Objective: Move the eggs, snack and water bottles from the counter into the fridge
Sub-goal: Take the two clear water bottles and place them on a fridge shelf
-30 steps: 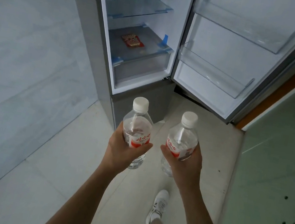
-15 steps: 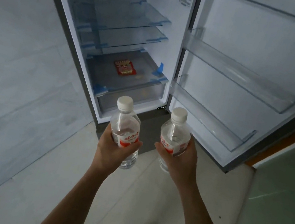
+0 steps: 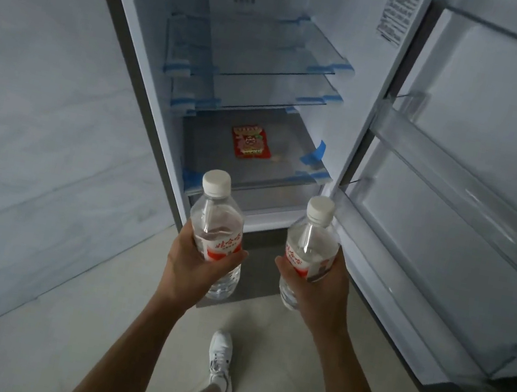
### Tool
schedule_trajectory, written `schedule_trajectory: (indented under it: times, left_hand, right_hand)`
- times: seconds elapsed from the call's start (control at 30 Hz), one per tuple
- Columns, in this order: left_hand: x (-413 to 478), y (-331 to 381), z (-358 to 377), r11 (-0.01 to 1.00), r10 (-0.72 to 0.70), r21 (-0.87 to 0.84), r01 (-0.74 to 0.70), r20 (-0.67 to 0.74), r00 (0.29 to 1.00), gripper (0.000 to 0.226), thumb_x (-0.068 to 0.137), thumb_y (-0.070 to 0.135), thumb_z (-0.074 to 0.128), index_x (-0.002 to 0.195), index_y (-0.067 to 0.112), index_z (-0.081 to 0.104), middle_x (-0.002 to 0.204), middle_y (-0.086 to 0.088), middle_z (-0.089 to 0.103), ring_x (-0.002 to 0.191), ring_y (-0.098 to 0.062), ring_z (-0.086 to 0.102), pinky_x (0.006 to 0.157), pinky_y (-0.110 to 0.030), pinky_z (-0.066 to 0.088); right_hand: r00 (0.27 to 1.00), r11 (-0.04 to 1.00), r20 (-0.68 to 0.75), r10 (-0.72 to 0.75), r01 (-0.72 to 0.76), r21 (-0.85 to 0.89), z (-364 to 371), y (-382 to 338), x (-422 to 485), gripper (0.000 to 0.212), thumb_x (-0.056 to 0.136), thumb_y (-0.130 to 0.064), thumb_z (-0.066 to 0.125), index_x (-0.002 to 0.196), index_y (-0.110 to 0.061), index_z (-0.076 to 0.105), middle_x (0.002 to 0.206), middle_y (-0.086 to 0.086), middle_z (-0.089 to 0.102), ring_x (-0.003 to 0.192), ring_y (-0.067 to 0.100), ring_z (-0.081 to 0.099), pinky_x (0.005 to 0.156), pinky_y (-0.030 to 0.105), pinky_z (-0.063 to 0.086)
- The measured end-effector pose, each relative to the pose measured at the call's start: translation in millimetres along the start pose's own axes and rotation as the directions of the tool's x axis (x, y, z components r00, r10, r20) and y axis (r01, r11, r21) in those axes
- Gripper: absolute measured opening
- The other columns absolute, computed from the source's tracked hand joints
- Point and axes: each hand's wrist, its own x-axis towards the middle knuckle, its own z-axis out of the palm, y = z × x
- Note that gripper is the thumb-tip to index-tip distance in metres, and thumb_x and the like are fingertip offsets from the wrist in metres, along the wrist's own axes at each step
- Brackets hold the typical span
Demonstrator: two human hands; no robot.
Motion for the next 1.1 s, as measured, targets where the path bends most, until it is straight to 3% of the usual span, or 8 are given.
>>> schedule_trajectory:
  times: [0.1, 0.23, 0.37, 0.53, 0.73, 0.83, 1.0, 1.1]
  left_hand:
    - [39, -4, -1, 1.0, 0.003, -0.017, -0.004, -0.019, 1.0, 0.067, 0.067, 0.043, 0.084, 0.121, 0.013, 0.056, 0.104, 0.0, 0.07, 0.096, -0.02, 0.07, 0.088, -0.045, 0.059]
    - [98, 0, 0, 1.0, 0.012, -0.017, -0.013, -0.005, 1.0, 0.065, 0.066, 0.04, 0.08, 0.121, 0.015, 0.055, 0.105, 0.005, 0.069, 0.098, -0.013, 0.069, 0.089, -0.038, 0.059]
    - [152, 11, -2, 0.997, 0.025, -0.073, -0.022, 0.04, 0.999, 0.064, 0.066, 0.038, 0.079, 0.122, 0.018, 0.054, 0.104, 0.008, 0.07, 0.099, -0.008, 0.069, 0.085, -0.026, 0.058]
    - [210, 28, -11, 0.99, 0.085, -0.122, -0.074, 0.085, 0.993, 0.054, 0.065, 0.028, 0.08, 0.113, 0.025, 0.056, 0.097, 0.01, 0.071, 0.096, -0.007, 0.069, 0.077, -0.013, 0.053]
    - [257, 49, -25, 0.977, 0.113, -0.189, -0.101, 0.055, 0.992, 0.057, 0.071, 0.025, 0.087, 0.116, 0.006, 0.058, 0.099, -0.002, 0.073, 0.095, -0.019, 0.072, 0.083, -0.032, 0.059]
    - [272, 57, -29, 0.974, 0.115, -0.195, -0.111, 0.011, 0.993, 0.062, 0.065, 0.028, 0.089, 0.116, 0.009, 0.058, 0.098, 0.0, 0.073, 0.093, -0.018, 0.072, 0.082, -0.032, 0.059]
    - [291, 77, -34, 0.967, 0.155, -0.198, -0.16, -0.039, 0.987, 0.045, 0.073, 0.009, 0.083, 0.112, 0.006, 0.059, 0.091, -0.001, 0.072, 0.087, -0.016, 0.072, 0.072, -0.021, 0.057]
    - [304, 92, -36, 0.959, 0.194, -0.197, -0.202, -0.058, 0.979, 0.064, 0.067, 0.028, 0.086, 0.12, 0.008, 0.054, 0.099, -0.004, 0.071, 0.093, -0.02, 0.071, 0.079, -0.03, 0.059]
  right_hand:
    - [1.0, 1.0, 0.015, 0.005, -0.005, 0.013, 18, 0, 34, 0.065, 0.062, -0.043, 0.087, 0.116, -0.035, 0.052, 0.109, -0.011, 0.067, 0.1, 0.005, 0.066, 0.082, 0.014, 0.055]
    - [1.0, 1.0, 0.006, 0.014, -0.014, 0.002, 47, -3, 86, 0.08, 0.06, -0.059, 0.08, 0.123, -0.018, 0.052, 0.109, -0.003, 0.069, 0.099, 0.008, 0.067, 0.084, 0.019, 0.057]
    - [0.999, 1.0, -0.041, 0.0, 0.0, 0.004, 77, -18, 139, 0.077, 0.061, -0.048, 0.09, 0.122, -0.022, 0.051, 0.11, -0.011, 0.066, 0.099, -0.009, 0.063, 0.082, 0.006, 0.05]
    - [0.997, 0.999, -0.077, -0.022, 0.026, 0.047, 99, -35, 189, 0.073, 0.07, -0.019, 0.088, 0.132, -0.016, 0.051, 0.12, -0.006, 0.067, 0.109, 0.008, 0.066, 0.094, 0.027, 0.056]
    - [0.995, 0.994, -0.1, -0.02, 0.031, 0.108, 110, -60, 230, 0.078, 0.061, -0.046, 0.09, 0.125, -0.017, 0.055, 0.111, -0.005, 0.07, 0.101, 0.01, 0.069, 0.091, 0.038, 0.059]
    - [0.996, 0.995, -0.088, -0.031, 0.039, 0.091, 114, -70, 252, 0.069, 0.067, -0.038, 0.087, 0.125, -0.019, 0.055, 0.112, -0.005, 0.07, 0.101, 0.01, 0.069, 0.092, 0.041, 0.058]
    - [0.994, 0.99, -0.071, -0.082, 0.089, 0.112, 122, -95, 282, 0.06, 0.072, -0.025, 0.087, 0.123, -0.021, 0.057, 0.11, -0.007, 0.071, 0.098, 0.005, 0.069, 0.093, 0.038, 0.058]
    - [0.992, 0.982, -0.042, -0.116, 0.121, 0.143, 129, -112, 299, 0.055, 0.072, -0.027, 0.087, 0.119, -0.025, 0.059, 0.107, -0.007, 0.072, 0.098, 0.009, 0.07, 0.091, 0.043, 0.058]
